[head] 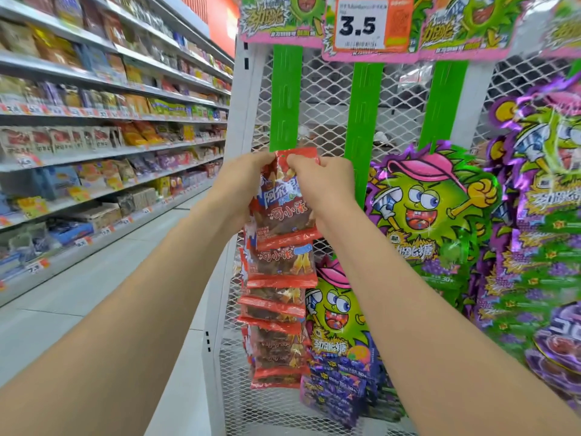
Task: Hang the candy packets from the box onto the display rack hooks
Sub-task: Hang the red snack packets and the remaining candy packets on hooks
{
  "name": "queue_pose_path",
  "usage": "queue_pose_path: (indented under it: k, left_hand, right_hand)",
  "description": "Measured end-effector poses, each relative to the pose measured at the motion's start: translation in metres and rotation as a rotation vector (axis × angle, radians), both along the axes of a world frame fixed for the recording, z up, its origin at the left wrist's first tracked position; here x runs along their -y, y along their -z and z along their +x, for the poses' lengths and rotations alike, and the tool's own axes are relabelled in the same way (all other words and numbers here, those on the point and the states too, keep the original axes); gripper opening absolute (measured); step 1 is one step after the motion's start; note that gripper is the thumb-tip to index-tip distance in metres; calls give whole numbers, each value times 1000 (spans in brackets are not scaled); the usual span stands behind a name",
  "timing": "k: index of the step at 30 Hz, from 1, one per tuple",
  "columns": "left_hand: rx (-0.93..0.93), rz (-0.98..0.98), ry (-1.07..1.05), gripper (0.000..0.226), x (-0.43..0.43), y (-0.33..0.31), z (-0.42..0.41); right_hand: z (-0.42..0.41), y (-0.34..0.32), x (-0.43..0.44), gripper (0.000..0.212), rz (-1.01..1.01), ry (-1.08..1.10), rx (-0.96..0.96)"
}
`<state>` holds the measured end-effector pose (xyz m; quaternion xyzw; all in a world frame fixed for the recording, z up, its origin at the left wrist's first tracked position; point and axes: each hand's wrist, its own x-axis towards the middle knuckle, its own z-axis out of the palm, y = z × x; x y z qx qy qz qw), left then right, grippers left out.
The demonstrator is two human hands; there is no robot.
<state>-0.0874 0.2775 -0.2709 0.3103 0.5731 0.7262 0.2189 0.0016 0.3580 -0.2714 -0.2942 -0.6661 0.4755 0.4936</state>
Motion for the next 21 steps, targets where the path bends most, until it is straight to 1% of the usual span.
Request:
queue_pose_path:
  k: [2, 4, 7, 9, 11, 12, 14, 15, 16, 17, 18, 20, 21]
  left_hand:
    - [-62, -5, -10, 29, 1, 6, -2]
    - [-118, -3, -11, 17, 3, 15, -1]
    - [-199, -7, -2, 22, 4, 23, 1]
    - [-323, -15, -69, 17, 5, 27, 3]
    - [-488, -46, -210, 9, 4, 35, 2]
    - [-566, -74, -294, 18, 4, 43, 3]
    - [-733, -156, -505, 55, 3, 64, 7]
    - [-810, -191, -613, 65, 6, 76, 12]
    - [-887, -188, -679, 66, 11, 87, 19]
    - [-962, -148, -689, 59, 17, 100, 25]
    - [-1026, -87, -643, 48, 23, 115, 30]
    - [-1083, 13, -448, 23, 38, 154, 42]
    - [-1115, -2, -354, 14, 45, 175, 50]
  right_hand:
    - [5, 7, 0, 29, -26, -5, 48]
    - [8, 13, 1, 36, -25, 11, 69]
    - [9, 16, 1, 43, -18, 45, 106]
    - [10, 19, 0, 40, 33, 85, 136]
    - [13, 25, 0, 37, 164, 161, 169]
    - [14, 29, 0, 33, 240, 209, 180]
    - [18, 38, 2, 16, 350, 270, 173]
    - [22, 45, 6, 21, 389, 298, 165]
    - [28, 54, 8, 32, 432, 318, 154]
    - [37, 64, 12, 38, 492, 325, 129]
    - [48, 77, 16, 38, 557, 317, 83]
    - [73, 113, 26, 29, 650, 254, 23]
    - [86, 136, 28, 23, 654, 216, 34]
